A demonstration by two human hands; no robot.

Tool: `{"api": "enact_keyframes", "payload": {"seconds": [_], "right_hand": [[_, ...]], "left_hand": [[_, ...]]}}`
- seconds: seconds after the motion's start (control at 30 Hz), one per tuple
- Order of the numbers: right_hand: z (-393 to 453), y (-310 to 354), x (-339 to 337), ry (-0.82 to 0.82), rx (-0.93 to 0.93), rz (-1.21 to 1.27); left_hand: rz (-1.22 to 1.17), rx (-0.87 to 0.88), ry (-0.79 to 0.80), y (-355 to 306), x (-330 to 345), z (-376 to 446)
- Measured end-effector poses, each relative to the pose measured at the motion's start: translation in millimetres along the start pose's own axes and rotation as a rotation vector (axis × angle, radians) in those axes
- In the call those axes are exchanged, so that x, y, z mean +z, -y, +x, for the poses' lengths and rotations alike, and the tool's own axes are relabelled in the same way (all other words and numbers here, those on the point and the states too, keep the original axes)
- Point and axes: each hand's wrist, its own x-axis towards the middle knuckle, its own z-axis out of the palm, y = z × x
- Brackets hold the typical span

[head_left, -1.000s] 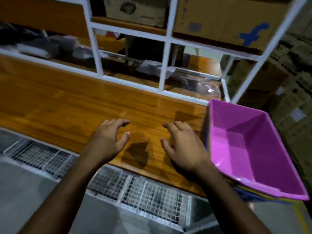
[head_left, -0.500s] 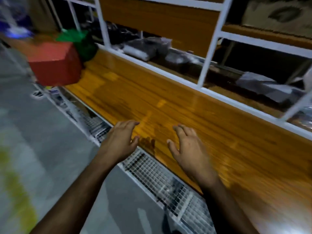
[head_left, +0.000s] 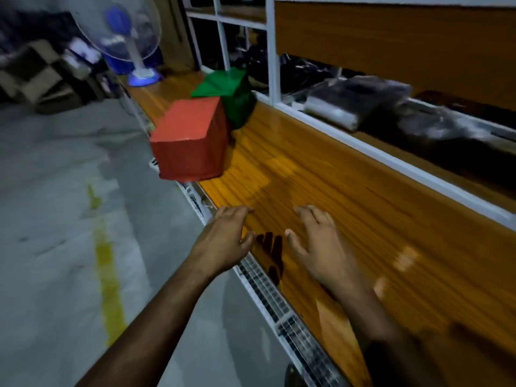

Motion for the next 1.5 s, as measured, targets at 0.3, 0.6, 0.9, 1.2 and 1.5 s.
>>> {"api": "enact_keyframes", "payload": {"seconds": [0.3, 0.6, 0.9, 1.2, 1.5], "right_hand": [[159, 53, 34, -0.01, -0.097, -0.028], [259, 94, 78, -0.102, 0.079, -0.105], [280, 114, 106, -0.123, 0.255, -0.054], [234, 77, 78, -0.16, 0.33, 0.013], [159, 48, 32, -0.036, 0.4, -0.13]], "left_hand": [[0.038, -0.035, -0.095, 126, -45, 134], [0.171, -0.091, -0.032, 224, -53, 257], [0.212, 0.227, 0.101, 213, -53, 266], [0.028, 0.556, 0.257, 132, -34, 266], [-0.621, 0.483, 0.616, 33, -12, 259]]}}
